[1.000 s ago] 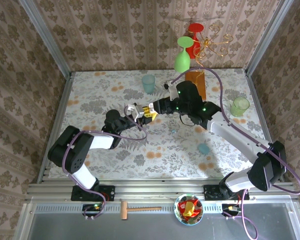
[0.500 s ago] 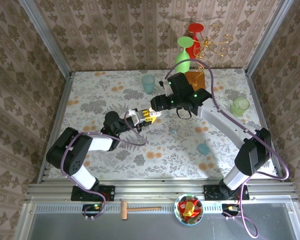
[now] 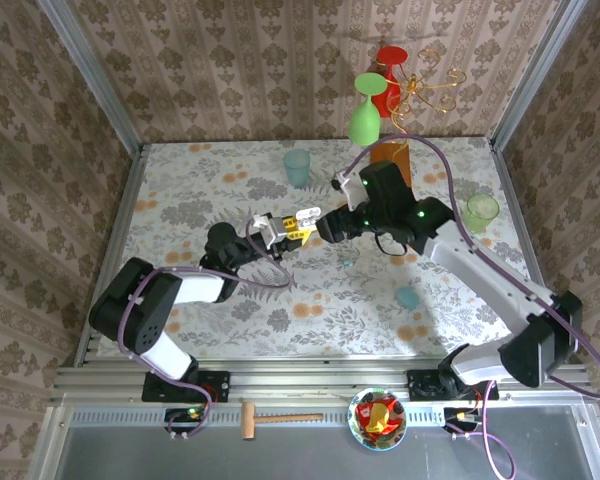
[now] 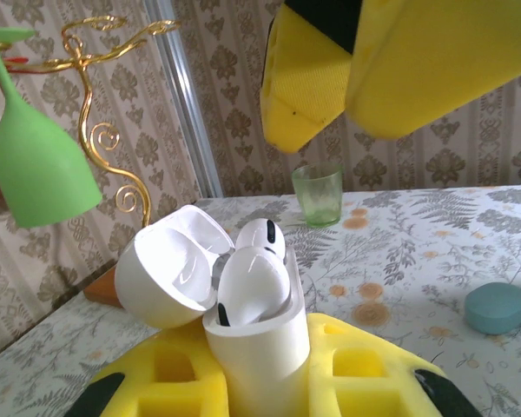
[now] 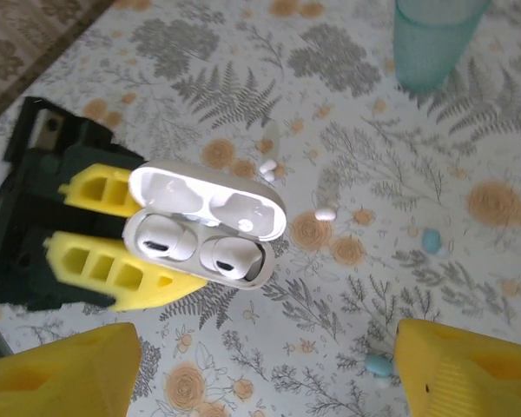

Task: Insert the wireless bluetooth earbuds into the charging case

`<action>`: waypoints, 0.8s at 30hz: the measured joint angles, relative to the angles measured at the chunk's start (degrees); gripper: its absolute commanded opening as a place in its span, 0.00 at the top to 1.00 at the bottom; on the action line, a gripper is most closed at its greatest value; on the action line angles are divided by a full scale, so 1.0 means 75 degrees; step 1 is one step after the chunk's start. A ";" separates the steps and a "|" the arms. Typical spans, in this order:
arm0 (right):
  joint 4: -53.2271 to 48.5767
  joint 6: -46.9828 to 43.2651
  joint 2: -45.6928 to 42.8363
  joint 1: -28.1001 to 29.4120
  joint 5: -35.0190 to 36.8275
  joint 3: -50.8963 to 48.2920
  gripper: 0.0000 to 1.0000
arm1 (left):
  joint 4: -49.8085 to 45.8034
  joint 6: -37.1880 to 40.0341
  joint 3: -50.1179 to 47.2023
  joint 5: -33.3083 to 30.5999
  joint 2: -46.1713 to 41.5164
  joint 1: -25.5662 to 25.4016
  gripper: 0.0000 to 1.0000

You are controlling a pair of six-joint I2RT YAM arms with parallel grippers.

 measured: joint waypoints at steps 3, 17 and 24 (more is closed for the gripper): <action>0.0090 -0.0242 -0.0195 -0.0181 -0.0125 0.0038 0.36 | 0.0026 0.0035 -0.0105 0.0163 -0.0198 -0.0003 1.00; -0.1271 0.1005 0.2387 -0.0866 -0.1335 0.2821 0.34 | 0.0023 0.0938 -0.0525 0.0338 -0.0595 -0.0017 1.00; -0.1891 0.0877 0.2722 -0.0522 -0.1547 0.3019 0.30 | 0.0020 0.1017 -0.0571 0.0256 -0.0699 -0.0015 1.00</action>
